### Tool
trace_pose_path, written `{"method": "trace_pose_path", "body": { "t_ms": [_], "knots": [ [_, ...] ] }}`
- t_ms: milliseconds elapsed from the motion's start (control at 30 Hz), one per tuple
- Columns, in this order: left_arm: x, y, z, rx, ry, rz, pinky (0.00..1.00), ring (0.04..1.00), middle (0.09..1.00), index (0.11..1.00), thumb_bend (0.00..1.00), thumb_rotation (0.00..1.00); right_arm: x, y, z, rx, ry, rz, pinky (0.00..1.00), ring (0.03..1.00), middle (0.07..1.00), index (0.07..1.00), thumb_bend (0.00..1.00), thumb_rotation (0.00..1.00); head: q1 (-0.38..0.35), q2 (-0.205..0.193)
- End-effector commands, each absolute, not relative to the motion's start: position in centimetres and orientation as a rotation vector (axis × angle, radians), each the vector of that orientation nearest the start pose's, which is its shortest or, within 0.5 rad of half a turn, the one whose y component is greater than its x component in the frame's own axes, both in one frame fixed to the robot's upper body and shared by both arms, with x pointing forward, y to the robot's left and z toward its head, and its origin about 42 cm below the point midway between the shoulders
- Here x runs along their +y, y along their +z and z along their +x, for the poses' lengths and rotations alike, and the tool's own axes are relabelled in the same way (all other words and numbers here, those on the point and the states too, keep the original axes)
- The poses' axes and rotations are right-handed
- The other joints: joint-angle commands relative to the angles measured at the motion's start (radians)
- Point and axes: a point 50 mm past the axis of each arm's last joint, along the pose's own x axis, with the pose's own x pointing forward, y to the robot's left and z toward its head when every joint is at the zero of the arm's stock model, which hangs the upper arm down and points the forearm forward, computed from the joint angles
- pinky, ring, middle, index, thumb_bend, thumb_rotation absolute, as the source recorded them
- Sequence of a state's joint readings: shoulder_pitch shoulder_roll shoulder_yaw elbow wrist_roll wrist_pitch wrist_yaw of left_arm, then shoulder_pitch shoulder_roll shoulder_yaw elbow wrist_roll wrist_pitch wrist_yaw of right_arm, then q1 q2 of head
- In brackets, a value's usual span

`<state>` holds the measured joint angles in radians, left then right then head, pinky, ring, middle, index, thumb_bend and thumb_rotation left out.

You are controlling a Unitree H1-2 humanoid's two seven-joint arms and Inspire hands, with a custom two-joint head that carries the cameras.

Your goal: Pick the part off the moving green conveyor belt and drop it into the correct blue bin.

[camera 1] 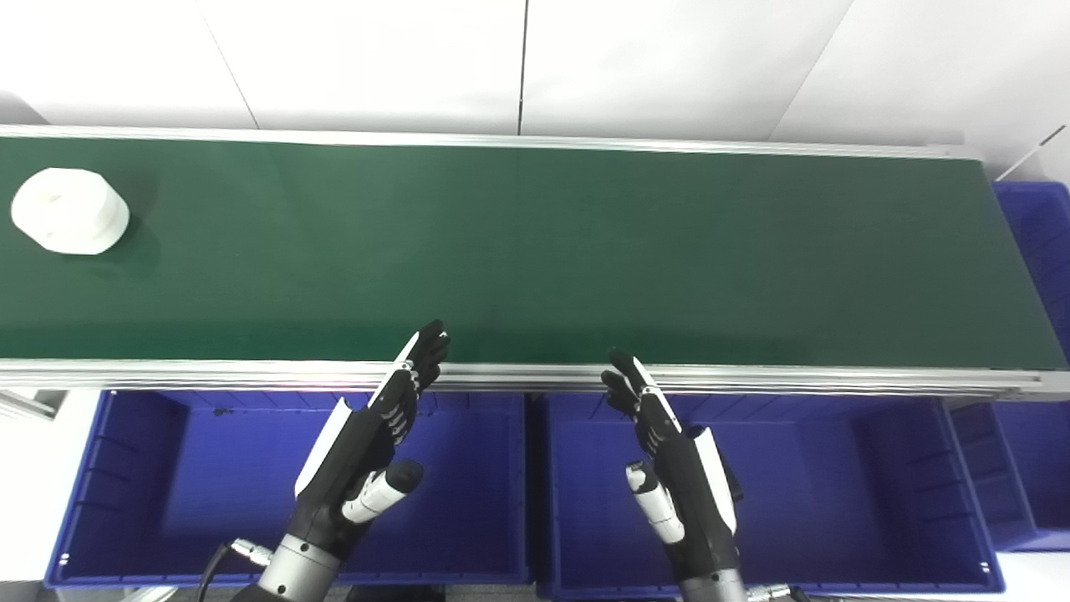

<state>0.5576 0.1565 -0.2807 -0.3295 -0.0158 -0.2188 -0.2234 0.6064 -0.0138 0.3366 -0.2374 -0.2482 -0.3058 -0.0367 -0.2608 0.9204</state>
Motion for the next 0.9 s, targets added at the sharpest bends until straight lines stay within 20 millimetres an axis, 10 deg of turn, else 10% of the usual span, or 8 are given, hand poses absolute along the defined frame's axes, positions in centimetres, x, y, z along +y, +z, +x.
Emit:
{"method": "trace_pose_path", "body": {
  "t_ms": [0, 867],
  "knots": [
    [18.87, 9.92, 8.92, -0.002, -0.403, 0.0, 1.0, 0.99, 0.983, 1.0, 0.84, 0.85, -14.53, 8.49, 7.77, -0.042, 0.172, -0.092, 0.87, 0.898, 0.941, 0.927, 0.83, 0.99, -0.001, 0.0],
    [18.84, 9.57, 9.07, 0.007, -0.41, -0.005, 1.0, 0.996, 0.986, 1.0, 0.84, 0.86, -14.62, 8.17, 7.74, -0.033, 0.179, -0.097, 0.87, 0.897, 0.935, 0.92, 0.84, 0.98, 0.011, -0.036]
  ]
}}
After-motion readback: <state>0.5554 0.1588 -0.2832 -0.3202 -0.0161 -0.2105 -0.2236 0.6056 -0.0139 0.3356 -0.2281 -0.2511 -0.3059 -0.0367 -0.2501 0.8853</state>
